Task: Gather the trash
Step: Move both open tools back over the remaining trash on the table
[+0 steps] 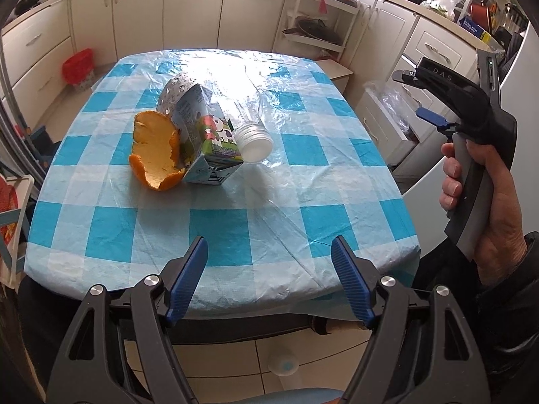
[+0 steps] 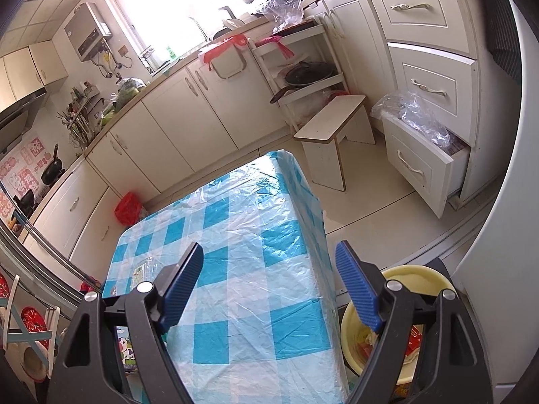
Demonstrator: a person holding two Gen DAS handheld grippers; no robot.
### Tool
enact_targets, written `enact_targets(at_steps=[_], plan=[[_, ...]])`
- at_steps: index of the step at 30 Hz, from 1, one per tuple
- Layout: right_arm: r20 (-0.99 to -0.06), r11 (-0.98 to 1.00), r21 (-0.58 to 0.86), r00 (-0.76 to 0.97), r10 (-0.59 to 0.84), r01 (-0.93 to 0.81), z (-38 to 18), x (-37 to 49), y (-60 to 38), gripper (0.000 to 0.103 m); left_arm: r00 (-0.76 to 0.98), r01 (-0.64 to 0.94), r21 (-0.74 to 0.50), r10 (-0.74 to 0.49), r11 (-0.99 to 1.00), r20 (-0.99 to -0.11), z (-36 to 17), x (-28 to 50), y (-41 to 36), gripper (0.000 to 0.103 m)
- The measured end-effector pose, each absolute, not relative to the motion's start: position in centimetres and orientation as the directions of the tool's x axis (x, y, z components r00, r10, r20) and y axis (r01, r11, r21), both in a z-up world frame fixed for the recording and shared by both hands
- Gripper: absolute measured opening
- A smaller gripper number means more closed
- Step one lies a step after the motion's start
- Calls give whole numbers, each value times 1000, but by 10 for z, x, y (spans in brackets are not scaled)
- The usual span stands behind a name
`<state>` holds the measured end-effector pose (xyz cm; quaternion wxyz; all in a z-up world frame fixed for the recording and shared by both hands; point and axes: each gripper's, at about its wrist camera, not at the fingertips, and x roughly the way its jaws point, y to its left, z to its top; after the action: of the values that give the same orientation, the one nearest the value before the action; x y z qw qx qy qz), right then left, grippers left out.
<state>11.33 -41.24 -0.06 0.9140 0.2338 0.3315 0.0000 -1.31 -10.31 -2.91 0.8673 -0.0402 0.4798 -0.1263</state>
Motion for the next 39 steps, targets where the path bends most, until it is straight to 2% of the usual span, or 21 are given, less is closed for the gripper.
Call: enact_targets(at_steps=[10,15,20,26,37,39], plan=[[-606,880,445,779,163,163,-3,112,-420,78,524,166,-186,-246,968,-815,-26,-13,-98,72],[-607,880,448,777,166,162,-4,110,-421,78,580,67,-194,-197,979,-791,-24,-17,-57,72],[-607,884,444,776,174,149,-4,110,-418,78,567,-67,-231,-153,971,-809,-40,-12,-10,72],[-618,887,441,763,191,135,-7,113,-413,78,571,-86,-212,-126,974,-811,-47,1,4,72],[-640,901,420,739,210,107,-13,117,-400,78,548,-158,-347,-210,925,-810,-71,55,7,72],[-642,902,421,736,216,102,-13,118,-399,78,549,-168,-363,-219,917,-806,-75,64,2,67]])
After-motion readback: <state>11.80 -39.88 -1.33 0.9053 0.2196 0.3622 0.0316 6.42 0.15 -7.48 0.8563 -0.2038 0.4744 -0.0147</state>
